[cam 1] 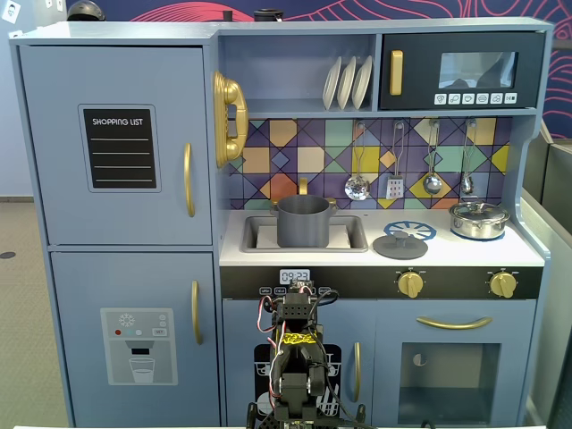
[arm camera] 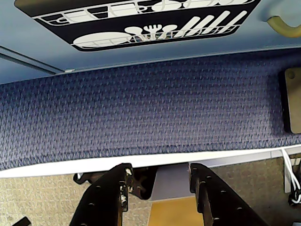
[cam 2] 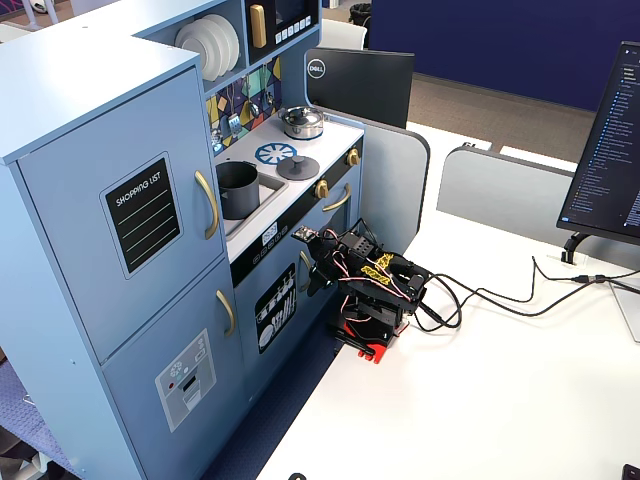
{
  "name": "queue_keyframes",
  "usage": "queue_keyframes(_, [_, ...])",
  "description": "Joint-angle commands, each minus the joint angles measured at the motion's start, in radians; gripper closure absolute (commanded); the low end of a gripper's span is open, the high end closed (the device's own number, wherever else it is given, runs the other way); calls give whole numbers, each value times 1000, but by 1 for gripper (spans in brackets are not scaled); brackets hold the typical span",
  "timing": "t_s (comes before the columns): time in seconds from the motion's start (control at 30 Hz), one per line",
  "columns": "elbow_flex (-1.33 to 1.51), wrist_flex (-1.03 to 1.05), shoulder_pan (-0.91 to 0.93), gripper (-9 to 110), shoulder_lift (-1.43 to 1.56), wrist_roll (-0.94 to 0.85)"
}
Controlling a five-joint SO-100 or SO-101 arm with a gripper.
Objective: Pick up the lid from the counter and put it on the gray recipient
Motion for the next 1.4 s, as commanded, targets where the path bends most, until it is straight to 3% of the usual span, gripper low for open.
queue_keyframes(0.0, [20,166,92,101,-6,9])
queue_keyframes(0.27, [18,106,83,101,-124,-2])
queue_keyframes(0.57, [12,86,120,101,-8,2])
queue_keyframes(0.67, [-72,-49,156,102,-8,87])
queue_keyframes(0.87, [-342,-370,290,102,-54,-84])
queue_keyframes(0.97, [-442,-529,353,102,-106,-75])
queue_keyframes(1.2, [-419,-1081,499,102,-186,-103])
queue_keyframes(1.37, [-394,-1331,535,102,-318,-152])
